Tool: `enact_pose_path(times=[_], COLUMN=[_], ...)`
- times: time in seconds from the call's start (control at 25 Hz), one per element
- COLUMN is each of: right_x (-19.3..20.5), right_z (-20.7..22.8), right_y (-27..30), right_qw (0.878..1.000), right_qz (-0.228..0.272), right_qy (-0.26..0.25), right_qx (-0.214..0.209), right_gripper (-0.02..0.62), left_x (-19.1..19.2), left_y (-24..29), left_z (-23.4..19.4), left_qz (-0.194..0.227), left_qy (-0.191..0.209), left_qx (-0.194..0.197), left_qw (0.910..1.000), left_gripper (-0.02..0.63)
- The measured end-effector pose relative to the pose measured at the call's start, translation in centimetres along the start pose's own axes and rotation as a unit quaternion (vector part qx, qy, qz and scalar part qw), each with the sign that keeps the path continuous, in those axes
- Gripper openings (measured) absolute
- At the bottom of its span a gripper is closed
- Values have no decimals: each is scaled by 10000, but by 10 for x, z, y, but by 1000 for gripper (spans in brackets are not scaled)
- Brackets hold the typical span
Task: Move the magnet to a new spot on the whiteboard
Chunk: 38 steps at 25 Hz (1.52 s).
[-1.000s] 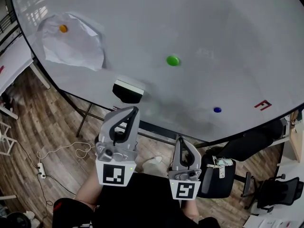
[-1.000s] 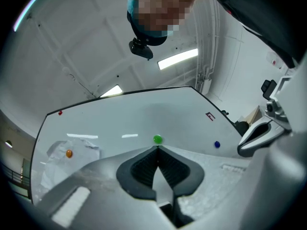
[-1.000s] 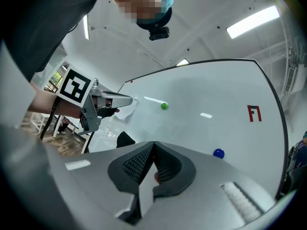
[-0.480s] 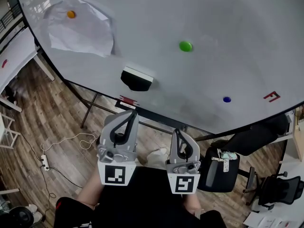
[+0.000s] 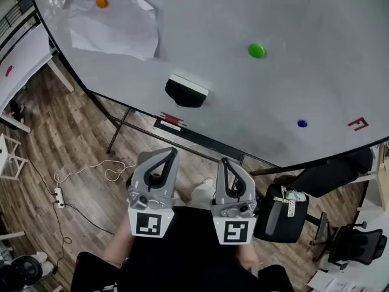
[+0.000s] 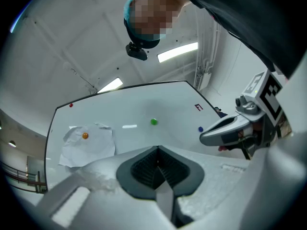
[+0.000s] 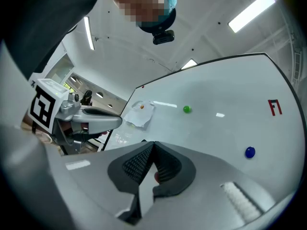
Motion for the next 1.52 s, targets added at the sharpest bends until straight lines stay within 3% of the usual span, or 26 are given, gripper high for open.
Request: enact_pose_path(times=[0.52, 1.52], right_x=[4, 0], right_z=[-16, -17], right_y=[-2, -13], right_qw=[9993, 9988], right_qz=[11, 51], right_qy=[154, 68], right_qx=[-354, -483], right_gripper=[0, 0], left_x=[3, -6], left_y=[-21, -25], left_z=[9, 19], left_qz=[-196, -154], left_qy=[153, 221], left_qx=[-82, -37], left_qw=[9997, 9996], left_gripper=[2, 2])
Point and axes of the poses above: the fingertips, and each gripper's own axes: y forward along the fingers, z to its right, x out of its underside, the point moved 9 cm from there along -y, backward along the fingers, and after that the axes turned 13 degrees about y, right-handed, at the moved point
